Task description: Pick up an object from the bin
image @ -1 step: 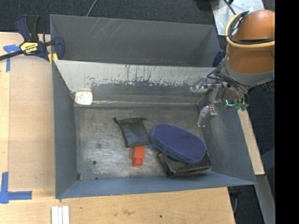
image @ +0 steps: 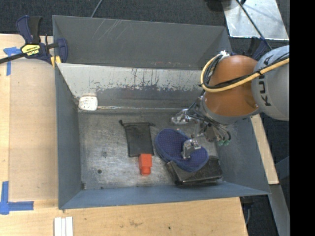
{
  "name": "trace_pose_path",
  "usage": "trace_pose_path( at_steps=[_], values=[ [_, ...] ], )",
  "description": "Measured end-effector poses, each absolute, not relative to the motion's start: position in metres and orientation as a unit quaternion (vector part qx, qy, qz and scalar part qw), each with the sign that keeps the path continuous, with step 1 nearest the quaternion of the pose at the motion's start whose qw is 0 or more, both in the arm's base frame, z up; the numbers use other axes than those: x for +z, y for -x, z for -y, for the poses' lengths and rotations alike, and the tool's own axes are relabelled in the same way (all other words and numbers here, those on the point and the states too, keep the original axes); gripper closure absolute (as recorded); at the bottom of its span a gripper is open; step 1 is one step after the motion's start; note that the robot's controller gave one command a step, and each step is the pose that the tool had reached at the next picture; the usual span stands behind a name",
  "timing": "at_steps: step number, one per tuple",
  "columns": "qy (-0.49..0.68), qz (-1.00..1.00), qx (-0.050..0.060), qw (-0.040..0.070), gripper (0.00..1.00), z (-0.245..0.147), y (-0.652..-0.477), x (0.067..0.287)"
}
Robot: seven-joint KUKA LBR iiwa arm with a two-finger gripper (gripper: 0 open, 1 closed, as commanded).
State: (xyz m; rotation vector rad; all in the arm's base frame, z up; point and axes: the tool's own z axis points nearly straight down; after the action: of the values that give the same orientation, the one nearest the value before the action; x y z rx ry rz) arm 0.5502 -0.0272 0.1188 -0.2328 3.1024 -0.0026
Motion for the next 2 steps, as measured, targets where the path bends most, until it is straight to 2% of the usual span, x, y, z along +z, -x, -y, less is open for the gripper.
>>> trace_pose_path(
  at_steps=[1, 2],
  values=[
    [0.111, -0.994, -0.005, -0.007, 0.0, -0.0202, -0.5947, 0.0792],
    [0.108, -0.994, -0.004, -0.004, 1.0, -0.0193, -0.5942, 0.0801]
  ],
)
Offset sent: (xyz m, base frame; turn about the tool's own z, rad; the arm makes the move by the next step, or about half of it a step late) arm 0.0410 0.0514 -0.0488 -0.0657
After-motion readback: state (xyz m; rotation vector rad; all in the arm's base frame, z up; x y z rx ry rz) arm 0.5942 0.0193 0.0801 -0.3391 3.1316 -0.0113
